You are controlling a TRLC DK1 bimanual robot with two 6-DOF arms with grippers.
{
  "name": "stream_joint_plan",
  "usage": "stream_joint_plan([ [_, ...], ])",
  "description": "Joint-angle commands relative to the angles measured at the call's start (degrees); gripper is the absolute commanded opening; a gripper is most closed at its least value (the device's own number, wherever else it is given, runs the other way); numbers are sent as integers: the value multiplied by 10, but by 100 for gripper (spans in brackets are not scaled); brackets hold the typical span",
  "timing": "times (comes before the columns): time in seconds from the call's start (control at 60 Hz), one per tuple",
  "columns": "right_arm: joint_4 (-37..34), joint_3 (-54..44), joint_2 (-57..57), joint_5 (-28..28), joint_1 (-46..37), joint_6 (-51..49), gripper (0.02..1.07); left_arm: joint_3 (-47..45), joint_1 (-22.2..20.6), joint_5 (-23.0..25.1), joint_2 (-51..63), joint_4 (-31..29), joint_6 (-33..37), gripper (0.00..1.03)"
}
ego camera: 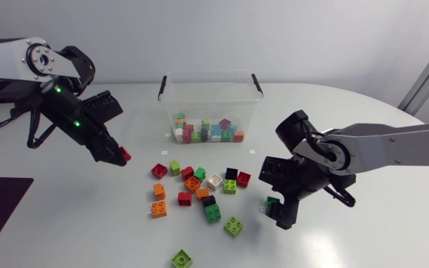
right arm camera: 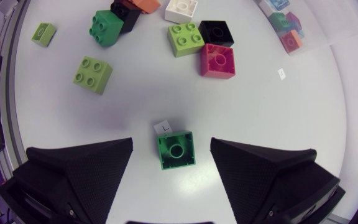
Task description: Place the duplo bricks in the container
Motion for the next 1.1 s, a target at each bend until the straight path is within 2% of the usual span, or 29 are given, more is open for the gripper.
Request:
stream_joint_plan([
  [0.0, 6, 10, 19, -6, -4, -21, 89, 38, 2, 32, -16, -20, 2, 23],
  [0.133, 14, 10, 38, -5, -10, -30, 79, 75, 1, 76, -19, -26, -11, 23],
  [0.217, 17, 9, 45, -5, -15, -35, 78, 95, -3, 99, -28, -25, -17, 23],
  [0.4, 26, 5, 55, -6, -18, -46, 45, 125, -16, 129, -18, -9, -38, 23],
  [0.55, 14, 10, 56, -7, -18, -51, 30, 149, -25, 140, -1, 26, -76, 23],
  [0.667, 5, 14, 50, -7, -23, -46, 26, 166, -36, 140, 15, 55, -109, 23],
  [0.867, -24, 37, 13, -7, -24, -29, 25, 207, -65, 145, 77, 127, -167, 23],
  [1.083, -58, 77, -13, -9, -24, -11, 25, 274, -77, 145, 152, 165, -196, 23],
])
